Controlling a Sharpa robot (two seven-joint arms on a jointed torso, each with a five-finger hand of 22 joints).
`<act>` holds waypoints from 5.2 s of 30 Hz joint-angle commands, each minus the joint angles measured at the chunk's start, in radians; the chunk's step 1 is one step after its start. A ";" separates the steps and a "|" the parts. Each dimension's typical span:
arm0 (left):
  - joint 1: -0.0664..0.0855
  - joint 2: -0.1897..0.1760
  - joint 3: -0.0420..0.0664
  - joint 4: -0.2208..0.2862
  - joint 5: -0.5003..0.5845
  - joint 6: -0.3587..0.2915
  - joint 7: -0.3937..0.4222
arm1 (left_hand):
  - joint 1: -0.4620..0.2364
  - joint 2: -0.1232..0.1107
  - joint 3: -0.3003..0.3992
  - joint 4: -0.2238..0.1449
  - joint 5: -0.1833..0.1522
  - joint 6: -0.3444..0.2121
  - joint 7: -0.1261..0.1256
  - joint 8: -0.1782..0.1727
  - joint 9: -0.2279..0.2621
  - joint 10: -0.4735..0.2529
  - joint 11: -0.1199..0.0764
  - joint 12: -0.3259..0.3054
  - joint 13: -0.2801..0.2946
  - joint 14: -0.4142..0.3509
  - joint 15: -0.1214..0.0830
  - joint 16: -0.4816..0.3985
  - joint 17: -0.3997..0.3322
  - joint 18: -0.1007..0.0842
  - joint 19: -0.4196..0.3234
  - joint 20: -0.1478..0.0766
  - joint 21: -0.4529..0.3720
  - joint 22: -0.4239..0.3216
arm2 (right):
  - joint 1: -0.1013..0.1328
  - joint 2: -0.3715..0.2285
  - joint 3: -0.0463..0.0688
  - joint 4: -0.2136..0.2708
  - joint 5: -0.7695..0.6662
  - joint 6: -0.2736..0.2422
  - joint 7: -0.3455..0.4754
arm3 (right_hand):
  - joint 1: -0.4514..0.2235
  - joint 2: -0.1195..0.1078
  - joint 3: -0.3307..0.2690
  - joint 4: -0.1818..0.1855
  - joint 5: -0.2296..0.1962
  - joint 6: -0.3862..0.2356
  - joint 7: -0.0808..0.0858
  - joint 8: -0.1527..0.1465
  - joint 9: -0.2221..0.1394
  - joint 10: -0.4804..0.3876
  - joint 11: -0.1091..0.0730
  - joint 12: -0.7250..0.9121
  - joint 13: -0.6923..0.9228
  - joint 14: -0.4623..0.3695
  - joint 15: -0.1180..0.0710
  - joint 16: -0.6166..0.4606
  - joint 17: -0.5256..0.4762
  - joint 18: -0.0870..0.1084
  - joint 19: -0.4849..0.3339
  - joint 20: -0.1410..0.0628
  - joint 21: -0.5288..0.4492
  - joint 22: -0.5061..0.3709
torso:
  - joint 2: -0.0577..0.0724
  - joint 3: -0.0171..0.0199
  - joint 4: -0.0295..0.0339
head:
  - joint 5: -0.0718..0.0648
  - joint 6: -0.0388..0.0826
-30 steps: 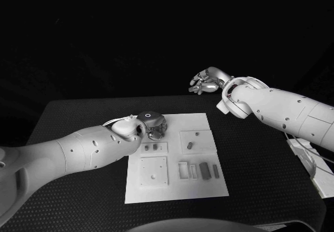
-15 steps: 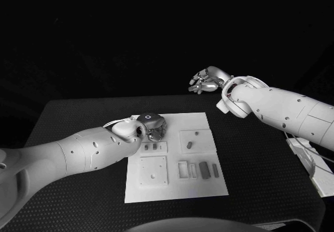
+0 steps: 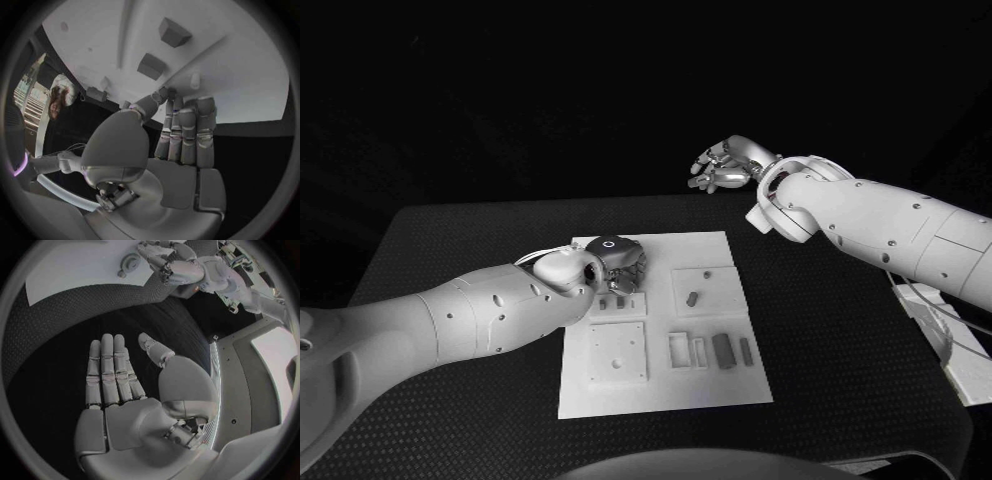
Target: Assemble the parts on the task board
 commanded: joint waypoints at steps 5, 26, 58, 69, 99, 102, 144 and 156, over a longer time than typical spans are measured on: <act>-0.001 0.000 0.000 0.003 0.011 0.033 0.005 | -0.005 0.010 0.005 -0.001 -0.001 0.008 -0.001 0.006 0.000 0.009 -0.001 0.005 0.004 0.007 -0.001 0.010 -0.004 0.114 0.007 -0.004 0.009 0.024 | 0.000 0.001 0.000 -0.001 0.002 0.006 0.011 | 0.009 0.001 -0.004 0.000 0.002 0.002 0.008 -0.002 -0.001 0.008 0.000 -0.006 -0.003 0.005 0.005 -0.008 0.003 0.006 -0.003 0.001 -0.008 0.002 | 0.000 -0.0001 -0.0003 | -0.001 -0.003; -0.009 0.014 0.000 -0.026 -0.018 0.096 -0.019 | 0.005 0.013 0.017 -0.006 -0.002 -0.029 0.006 -0.012 -0.013 -0.045 0.019 -0.030 -0.002 -0.022 0.018 0.004 -0.032 0.114 -0.020 0.011 -0.004 0.018 | 0.000 0.000 0.000 0.002 0.003 0.009 0.012 | 0.008 0.001 -0.006 0.001 0.002 0.003 0.008 -0.002 -0.002 0.009 0.000 -0.007 -0.006 0.006 0.005 -0.014 0.008 0.007 -0.004 0.002 -0.009 0.003 | 0.001 -0.0011 -0.0002 | -0.005 -0.008; -0.011 0.004 0.001 -0.026 -0.008 0.033 0.015 | 0.038 0.058 0.064 -0.004 0.000 0.085 -0.022 0.048 0.011 0.094 -0.033 0.001 0.038 0.074 -0.033 0.003 -0.087 0.109 0.049 -0.025 -0.008 0.008 | 0.000 -0.001 0.000 0.003 0.007 0.005 0.015 | 0.006 0.000 -0.008 0.003 0.002 0.003 0.008 -0.002 -0.002 0.010 0.000 -0.008 -0.011 0.008 0.005 -0.022 0.015 0.008 -0.004 0.004 -0.011 0.004 | 0.000 -0.0008 0.0003 | -0.004 -0.012; -0.012 -0.026 0.006 0.001 0.051 -0.051 0.044 | 0.035 0.060 0.068 -0.004 0.000 0.087 -0.023 0.049 0.014 0.099 -0.036 -0.002 0.040 0.086 -0.035 0.001 -0.091 0.107 0.058 -0.029 -0.011 0.006 | 0.000 -0.001 0.000 0.002 0.008 0.004 0.016 | 0.007 0.000 -0.009 0.003 0.002 0.003 0.008 -0.002 -0.003 0.011 0.000 -0.008 -0.013 0.009 0.005 -0.025 0.018 0.009 -0.005 0.004 -0.012 0.005 | 0.000 -0.0007 0.0002 | -0.004 -0.007; -0.011 -0.178 0.115 0.123 0.139 0.044 0.050 | 0.033 0.063 0.069 -0.006 0.000 0.089 -0.024 0.049 0.016 0.104 -0.037 -0.005 0.042 0.090 -0.037 0.000 -0.093 0.104 0.061 -0.032 -0.015 0.005 | 0.000 -0.015 0.000 0.008 0.008 0.005 0.013 | 0.008 -0.001 -0.010 0.003 0.002 0.003 0.008 -0.003 -0.003 0.011 0.000 -0.008 -0.017 0.010 0.006 -0.032 0.024 0.010 -0.006 0.006 -0.014 0.007 | 0.000 -0.0010 0.0022 | 0.003 -0.009; -0.011 -0.173 0.115 0.113 0.139 0.037 0.051 | 0.032 0.063 0.069 -0.006 0.000 0.089 -0.024 0.049 0.016 0.103 -0.037 -0.005 0.042 0.090 -0.037 0.000 -0.093 0.104 0.061 -0.032 -0.015 0.005 | 0.000 -0.014 0.000 0.009 0.008 0.005 0.014 | 0.008 -0.001 -0.010 0.003 0.002 0.004 0.008 -0.003 -0.004 0.011 0.000 -0.008 -0.017 0.010 0.006 -0.032 0.025 0.010 -0.006 0.006 -0.015 0.007 | 0.000 -0.0011 0.0021 | 0.005 -0.009; -0.035 -0.137 0.108 0.053 0.103 0.111 0.028 | 0.032 0.068 0.070 -0.008 0.000 0.088 -0.024 0.048 0.017 0.105 -0.038 -0.008 0.044 0.091 -0.038 0.001 -0.092 0.101 0.060 -0.033 -0.019 0.005 | 0.000 -0.013 0.000 0.007 0.008 0.005 0.014 | 0.010 -0.001 -0.010 0.003 0.002 0.004 0.008 -0.003 -0.004 0.011 0.000 -0.008 -0.021 0.011 0.006 -0.039 0.031 0.011 -0.007 0.007 -0.017 0.008 | 0.000 -0.0004 0.0006 | 0.003 -0.015; -0.046 -0.116 0.105 0.033 0.103 0.106 0.031 | 0.031 0.070 0.070 -0.008 0.000 0.088 -0.024 0.048 0.017 0.105 -0.038 -0.009 0.044 0.091 -0.038 0.001 -0.092 0.100 0.059 -0.034 -0.020 0.005 | 0.000 -0.012 0.000 0.006 0.008 0.005 0.015 | 0.010 -0.001 -0.010 0.003 0.002 0.004 0.008 -0.003 -0.004 0.011 0.000 -0.008 -0.022 0.011 0.006 -0.041 0.032 0.011 -0.007 0.008 -0.017 0.009 | 0.000 -0.0007 -0.0015 | 0.001 -0.014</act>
